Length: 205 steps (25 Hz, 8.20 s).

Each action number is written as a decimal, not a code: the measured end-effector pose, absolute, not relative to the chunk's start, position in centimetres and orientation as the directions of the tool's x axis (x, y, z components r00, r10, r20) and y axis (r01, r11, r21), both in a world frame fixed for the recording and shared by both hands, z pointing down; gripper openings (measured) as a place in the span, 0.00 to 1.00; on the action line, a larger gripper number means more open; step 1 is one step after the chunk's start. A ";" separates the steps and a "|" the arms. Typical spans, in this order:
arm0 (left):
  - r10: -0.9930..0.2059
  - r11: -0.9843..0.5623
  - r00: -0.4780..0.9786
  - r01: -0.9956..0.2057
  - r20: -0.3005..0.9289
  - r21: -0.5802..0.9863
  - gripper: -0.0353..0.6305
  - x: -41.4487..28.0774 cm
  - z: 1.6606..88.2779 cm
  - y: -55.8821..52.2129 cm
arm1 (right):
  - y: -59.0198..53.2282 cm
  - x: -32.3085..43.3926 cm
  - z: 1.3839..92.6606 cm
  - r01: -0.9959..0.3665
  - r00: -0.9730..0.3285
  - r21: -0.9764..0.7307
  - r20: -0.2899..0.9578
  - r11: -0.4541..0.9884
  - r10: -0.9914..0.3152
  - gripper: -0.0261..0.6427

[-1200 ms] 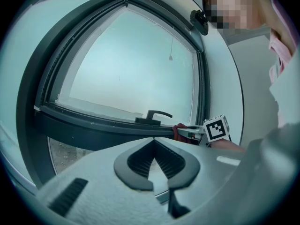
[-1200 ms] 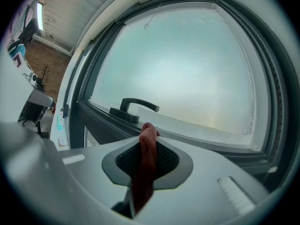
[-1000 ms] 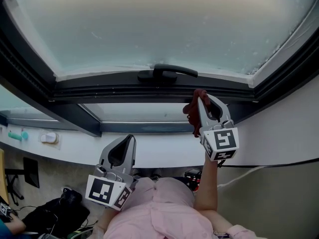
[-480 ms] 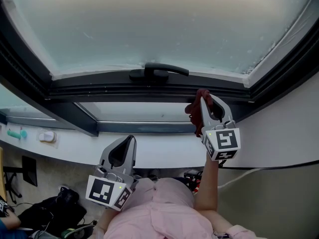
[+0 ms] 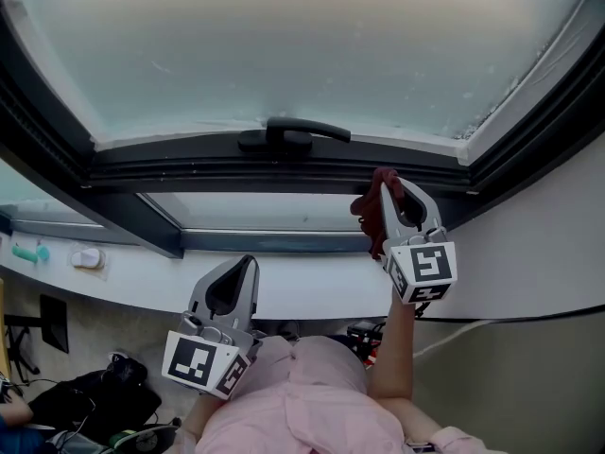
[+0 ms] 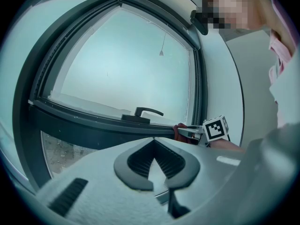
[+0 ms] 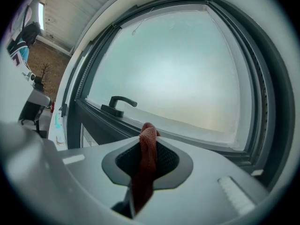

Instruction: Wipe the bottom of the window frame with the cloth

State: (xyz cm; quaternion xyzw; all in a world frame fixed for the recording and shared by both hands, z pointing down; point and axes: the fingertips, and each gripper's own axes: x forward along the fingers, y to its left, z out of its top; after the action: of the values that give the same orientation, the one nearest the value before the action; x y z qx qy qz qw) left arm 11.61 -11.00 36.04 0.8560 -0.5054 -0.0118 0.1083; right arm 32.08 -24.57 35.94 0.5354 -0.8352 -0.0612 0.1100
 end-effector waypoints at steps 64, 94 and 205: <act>-0.869 -0.466 0.490 -0.858 0.070 0.218 0.05 11.3 35.9 -9.5 | -25.1 48.8 36.5 -0.975 0.047 0.222 0.148 -0.013 -0.988 0.10; -0.899 -0.415 0.435 -0.882 0.045 0.223 0.05 2.0 34.8 -7.5 | -22.7 32.3 34.4 -0.964 -0.246 0.094 0.036 0.248 -0.969 0.11; -0.928 -0.344 0.365 -0.915 0.071 0.210 0.05 9.4 35.5 -9.3 | -25.1 22.0 41.1 -0.726 -0.649 0.183 0.138 0.663 -0.748 0.10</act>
State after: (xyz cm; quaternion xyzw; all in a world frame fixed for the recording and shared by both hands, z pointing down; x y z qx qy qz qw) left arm 9.38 -9.32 35.46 0.8191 -0.5626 -0.0305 0.1074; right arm 21.97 -25.12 41.09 0.4065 -0.9063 -0.0558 0.1011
